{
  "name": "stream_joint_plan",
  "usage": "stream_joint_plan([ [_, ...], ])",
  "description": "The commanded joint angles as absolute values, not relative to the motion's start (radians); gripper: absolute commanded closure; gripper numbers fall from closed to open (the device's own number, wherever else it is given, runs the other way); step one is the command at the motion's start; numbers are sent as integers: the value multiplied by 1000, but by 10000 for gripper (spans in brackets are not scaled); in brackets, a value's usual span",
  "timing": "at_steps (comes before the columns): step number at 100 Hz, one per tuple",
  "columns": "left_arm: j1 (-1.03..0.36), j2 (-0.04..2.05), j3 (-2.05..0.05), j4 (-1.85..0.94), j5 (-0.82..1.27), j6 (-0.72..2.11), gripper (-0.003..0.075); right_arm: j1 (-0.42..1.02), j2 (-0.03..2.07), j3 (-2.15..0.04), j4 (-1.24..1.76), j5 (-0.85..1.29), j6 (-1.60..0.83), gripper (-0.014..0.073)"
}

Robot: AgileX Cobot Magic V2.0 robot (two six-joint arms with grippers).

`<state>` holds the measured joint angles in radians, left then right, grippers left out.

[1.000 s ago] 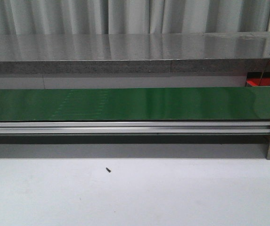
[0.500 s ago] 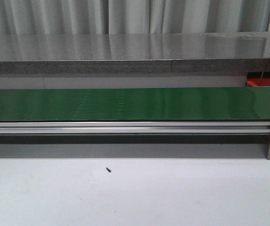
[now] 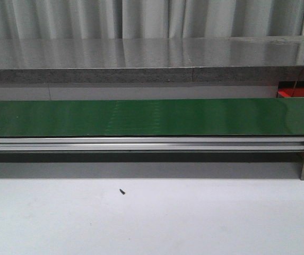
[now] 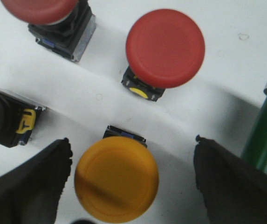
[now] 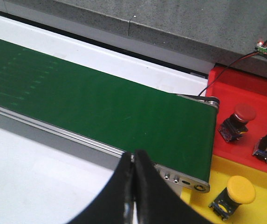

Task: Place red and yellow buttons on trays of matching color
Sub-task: 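Move the left gripper over the yellow buttons and grasp one, then carry the yellow button onto the conveyor start and release it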

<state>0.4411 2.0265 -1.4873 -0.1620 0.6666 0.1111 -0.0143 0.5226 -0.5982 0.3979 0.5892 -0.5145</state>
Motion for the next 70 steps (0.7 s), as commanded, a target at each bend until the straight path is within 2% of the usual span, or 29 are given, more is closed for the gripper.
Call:
stream_joint_plan([
  [1, 438, 1973, -1515, -166, 638, 103, 207, -17, 524, -626, 407, 525, -519, 662],
  [14, 438, 1973, -1515, -166, 638, 103, 211, -17, 524, -626, 407, 525, -519, 662],
  [21, 438, 1973, -1515, -166, 638, 103, 243, -17, 524, -626, 407, 525, -519, 662],
  [54, 438, 1973, -1515, -163, 639, 103, 568, -17, 524, -626, 407, 525, -519, 662],
  [70, 438, 1962, -1521, -163, 662, 103, 650, -17, 524, -626, 407, 525, -519, 662],
])
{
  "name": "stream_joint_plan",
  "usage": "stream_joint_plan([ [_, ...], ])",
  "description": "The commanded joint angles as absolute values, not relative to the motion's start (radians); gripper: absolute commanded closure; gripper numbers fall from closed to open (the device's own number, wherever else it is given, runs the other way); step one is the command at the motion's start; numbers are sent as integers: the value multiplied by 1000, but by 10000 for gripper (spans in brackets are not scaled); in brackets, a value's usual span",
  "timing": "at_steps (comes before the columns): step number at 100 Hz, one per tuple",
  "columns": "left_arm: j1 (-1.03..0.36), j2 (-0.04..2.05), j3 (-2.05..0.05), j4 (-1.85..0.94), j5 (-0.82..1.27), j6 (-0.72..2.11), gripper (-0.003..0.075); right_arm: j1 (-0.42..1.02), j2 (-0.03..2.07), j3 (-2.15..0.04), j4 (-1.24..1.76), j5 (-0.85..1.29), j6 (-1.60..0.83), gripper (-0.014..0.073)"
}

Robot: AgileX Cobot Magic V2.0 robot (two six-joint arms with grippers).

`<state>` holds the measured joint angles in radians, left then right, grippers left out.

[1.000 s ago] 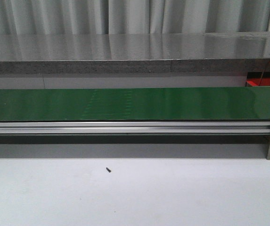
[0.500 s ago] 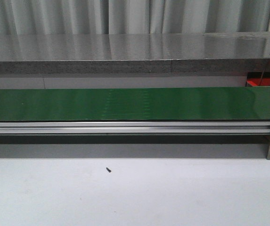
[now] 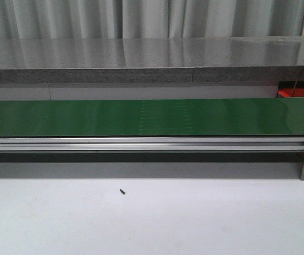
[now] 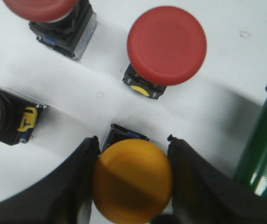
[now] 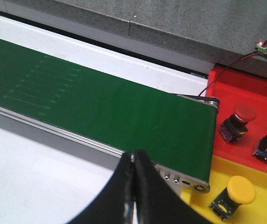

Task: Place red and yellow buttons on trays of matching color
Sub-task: 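Carry the yellow button onto the conveyor start and release it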

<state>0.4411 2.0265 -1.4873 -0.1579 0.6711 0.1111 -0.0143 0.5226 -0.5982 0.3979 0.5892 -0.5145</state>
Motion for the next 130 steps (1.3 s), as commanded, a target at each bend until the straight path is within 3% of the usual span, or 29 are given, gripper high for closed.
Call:
stream_joint_plan([
  [1, 438, 1960, -1522, -163, 666, 103, 652, -17, 524, -626, 407, 525, -519, 662],
  [35, 438, 1801, -1556, -208, 769, 111, 659, -17, 524, -626, 407, 525, -519, 662],
  [68, 432, 1707, -1556, -454, 902, 276, 659, -17, 524, -626, 407, 525, -519, 662],
  [130, 239, 1707, -1473, -396, 866, 276, 659, -17, 524, -626, 407, 525, -519, 662],
])
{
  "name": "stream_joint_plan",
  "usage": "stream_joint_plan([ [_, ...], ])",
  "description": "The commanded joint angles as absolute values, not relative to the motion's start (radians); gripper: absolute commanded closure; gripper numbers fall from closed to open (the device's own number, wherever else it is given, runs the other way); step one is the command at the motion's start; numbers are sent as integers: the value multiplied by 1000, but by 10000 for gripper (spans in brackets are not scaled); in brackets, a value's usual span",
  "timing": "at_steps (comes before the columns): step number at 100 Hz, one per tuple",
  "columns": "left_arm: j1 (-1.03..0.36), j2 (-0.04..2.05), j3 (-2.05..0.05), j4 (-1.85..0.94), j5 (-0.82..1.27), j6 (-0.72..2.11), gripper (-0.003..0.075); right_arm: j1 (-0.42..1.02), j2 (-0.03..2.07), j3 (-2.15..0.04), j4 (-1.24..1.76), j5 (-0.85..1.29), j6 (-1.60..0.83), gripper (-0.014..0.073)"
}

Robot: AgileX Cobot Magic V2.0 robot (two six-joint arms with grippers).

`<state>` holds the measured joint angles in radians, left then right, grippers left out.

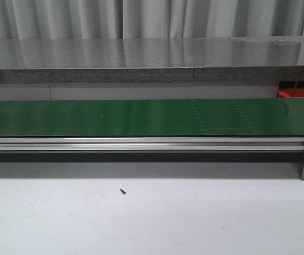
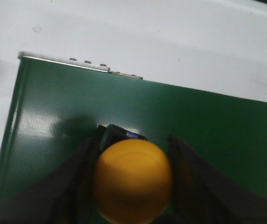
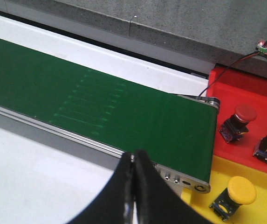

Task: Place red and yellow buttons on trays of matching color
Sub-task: 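Carry the yellow button onto the conveyor start and release it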

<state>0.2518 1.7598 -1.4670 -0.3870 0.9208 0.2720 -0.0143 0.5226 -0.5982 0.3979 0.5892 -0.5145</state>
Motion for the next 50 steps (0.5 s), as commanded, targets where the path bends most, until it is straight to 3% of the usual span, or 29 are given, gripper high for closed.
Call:
stream_joint_plan([
  [1, 239, 1707, -1469, -396, 866, 276, 658, -17, 524, -626, 407, 525, -519, 662],
  [38, 239, 1709, -1407, -324, 860, 276, 650, -17, 524, -626, 407, 525, -519, 662],
  [50, 239, 1709, -1402, -324, 856, 276, 545, -17, 524, -626, 407, 525, -519, 662],
])
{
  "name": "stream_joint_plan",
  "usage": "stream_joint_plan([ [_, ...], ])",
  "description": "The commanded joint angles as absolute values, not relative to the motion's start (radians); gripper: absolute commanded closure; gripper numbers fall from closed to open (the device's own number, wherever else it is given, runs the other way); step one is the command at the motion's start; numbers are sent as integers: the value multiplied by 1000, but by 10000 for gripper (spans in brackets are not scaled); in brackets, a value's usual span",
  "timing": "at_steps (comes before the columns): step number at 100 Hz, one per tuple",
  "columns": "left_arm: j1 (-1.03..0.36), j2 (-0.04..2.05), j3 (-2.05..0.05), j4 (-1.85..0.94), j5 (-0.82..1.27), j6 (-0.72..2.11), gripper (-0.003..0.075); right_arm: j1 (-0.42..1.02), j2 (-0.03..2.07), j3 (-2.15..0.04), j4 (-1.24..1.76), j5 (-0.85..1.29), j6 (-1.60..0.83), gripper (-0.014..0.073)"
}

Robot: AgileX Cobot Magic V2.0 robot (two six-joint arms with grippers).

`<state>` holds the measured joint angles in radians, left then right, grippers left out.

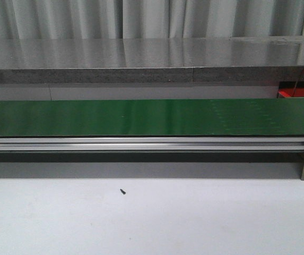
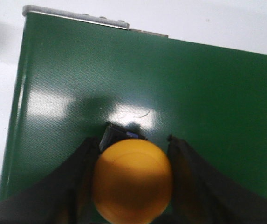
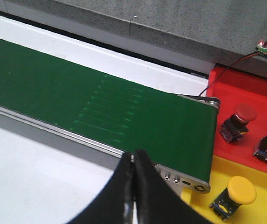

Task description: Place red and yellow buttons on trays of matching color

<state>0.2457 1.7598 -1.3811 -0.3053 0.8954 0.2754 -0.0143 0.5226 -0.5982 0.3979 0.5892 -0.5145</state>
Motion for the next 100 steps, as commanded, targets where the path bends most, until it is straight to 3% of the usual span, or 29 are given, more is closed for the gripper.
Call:
stream_joint_plan([
  [1, 239, 1709, -1402, -324, 856, 276, 535, -17, 524, -626, 407, 525, -519, 662],
  [21, 239, 1707, -1402, -324, 854, 278, 165, -17, 524, -626, 407, 525, -519, 662],
  [31, 239, 1694, -1417, -328, 858, 278, 75, -17, 524, -626, 407, 525, -519, 662],
  [66, 279, 1630, -1521, -318, 804, 269, 71, -17, 524, -626, 407, 525, -519, 662],
  [100, 477, 1667, -1521, -258, 648, 223, 71, -17, 524, -626, 407, 527, -519, 662],
])
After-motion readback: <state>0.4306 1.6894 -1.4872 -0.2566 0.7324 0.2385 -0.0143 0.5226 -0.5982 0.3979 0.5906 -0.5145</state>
